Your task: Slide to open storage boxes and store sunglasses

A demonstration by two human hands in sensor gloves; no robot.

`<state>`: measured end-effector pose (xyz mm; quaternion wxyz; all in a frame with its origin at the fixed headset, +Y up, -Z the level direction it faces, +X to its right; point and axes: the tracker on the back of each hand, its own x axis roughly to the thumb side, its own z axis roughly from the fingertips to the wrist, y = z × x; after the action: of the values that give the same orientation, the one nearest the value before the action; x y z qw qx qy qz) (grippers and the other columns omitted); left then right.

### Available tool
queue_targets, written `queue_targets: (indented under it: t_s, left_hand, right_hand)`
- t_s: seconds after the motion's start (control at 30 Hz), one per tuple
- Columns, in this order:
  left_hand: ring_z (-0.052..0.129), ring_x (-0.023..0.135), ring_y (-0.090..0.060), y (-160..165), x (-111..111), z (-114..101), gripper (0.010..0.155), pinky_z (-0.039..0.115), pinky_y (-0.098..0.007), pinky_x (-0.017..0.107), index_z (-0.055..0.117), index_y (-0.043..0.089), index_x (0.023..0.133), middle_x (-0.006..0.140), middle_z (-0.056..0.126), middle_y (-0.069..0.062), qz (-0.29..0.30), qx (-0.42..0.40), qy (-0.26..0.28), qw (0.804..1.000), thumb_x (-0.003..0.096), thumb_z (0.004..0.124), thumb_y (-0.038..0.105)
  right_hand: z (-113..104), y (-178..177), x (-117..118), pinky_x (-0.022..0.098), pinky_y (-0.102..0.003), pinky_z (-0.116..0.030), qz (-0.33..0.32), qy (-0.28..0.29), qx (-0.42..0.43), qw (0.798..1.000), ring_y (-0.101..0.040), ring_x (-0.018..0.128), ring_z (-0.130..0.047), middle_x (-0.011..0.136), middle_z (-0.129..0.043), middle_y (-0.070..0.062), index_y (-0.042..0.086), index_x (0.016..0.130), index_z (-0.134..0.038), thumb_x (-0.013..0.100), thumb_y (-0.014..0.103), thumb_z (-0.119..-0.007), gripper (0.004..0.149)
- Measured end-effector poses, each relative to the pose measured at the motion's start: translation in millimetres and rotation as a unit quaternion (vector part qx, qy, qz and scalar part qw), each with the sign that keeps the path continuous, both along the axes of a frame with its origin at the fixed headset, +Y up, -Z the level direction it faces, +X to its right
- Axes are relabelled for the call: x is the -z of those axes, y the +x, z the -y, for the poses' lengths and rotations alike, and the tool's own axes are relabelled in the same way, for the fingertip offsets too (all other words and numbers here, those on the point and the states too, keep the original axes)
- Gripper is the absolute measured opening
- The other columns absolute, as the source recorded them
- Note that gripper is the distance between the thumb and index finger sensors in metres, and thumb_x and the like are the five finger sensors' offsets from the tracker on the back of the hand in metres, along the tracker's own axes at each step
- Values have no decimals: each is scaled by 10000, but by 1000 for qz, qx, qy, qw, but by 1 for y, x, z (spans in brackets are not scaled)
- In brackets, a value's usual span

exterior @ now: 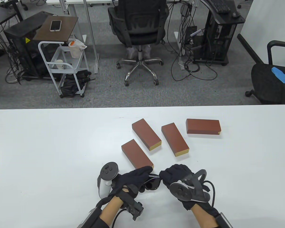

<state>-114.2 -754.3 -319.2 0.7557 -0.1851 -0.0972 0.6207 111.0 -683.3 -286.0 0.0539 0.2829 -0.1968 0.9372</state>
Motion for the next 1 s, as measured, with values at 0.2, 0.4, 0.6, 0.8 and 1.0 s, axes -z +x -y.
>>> queue_targets:
  t_s: [0.2, 0.4, 0.6, 0.8, 1.0]
  left_hand:
    - [992, 654, -335, -5, -4, -16, 540, 801, -540, 455, 775, 219, 989, 868, 950, -112, -40, 151, 96, 983, 478, 777, 392]
    - [965, 731, -337, -1, -12, -36, 580, 794, -541, 499, 760, 275, 1001, 932, 904, -90, -79, 325, 188, 923, 463, 752, 492]
    - [929, 800, -341, 6, -16, -41, 615, 776, -549, 542, 734, 287, 1018, 983, 863, -81, -81, 425, 219, 874, 452, 750, 528]
    - [926, 806, -340, -1, -14, -49, 617, 774, -551, 546, 738, 285, 1016, 985, 862, -78, -100, 441, 236, 860, 450, 750, 531]
    - [915, 821, -345, -7, -12, -57, 627, 767, -558, 556, 728, 283, 1025, 999, 849, -83, -108, 446, 230, 858, 450, 751, 533]
  right_hand:
    - [11, -1, 4, 467, -463, -832, 9, -32, -29, 999, -273, 570, -985, 589, -1032, -31, 267, 644, -928, 276, 361, -928, 380]
    - [32, -7, 10, 477, -458, -834, 12, -113, -104, 988, -265, 582, -987, 595, -1034, -22, 275, 639, -931, 273, 365, -933, 377]
    - [43, -12, 12, 478, -451, -842, 5, -158, -125, 979, -254, 586, -997, 595, -1042, -8, 283, 631, -937, 267, 379, -941, 377]
    - [54, -17, 11, 478, -450, -844, 5, -174, -154, 973, -252, 587, -998, 596, -1041, -6, 281, 632, -934, 264, 388, -944, 383]
    - [53, -13, 12, 481, -455, -840, 9, -181, -140, 973, -262, 595, -992, 613, -1033, -18, 281, 641, -927, 263, 394, -942, 395]
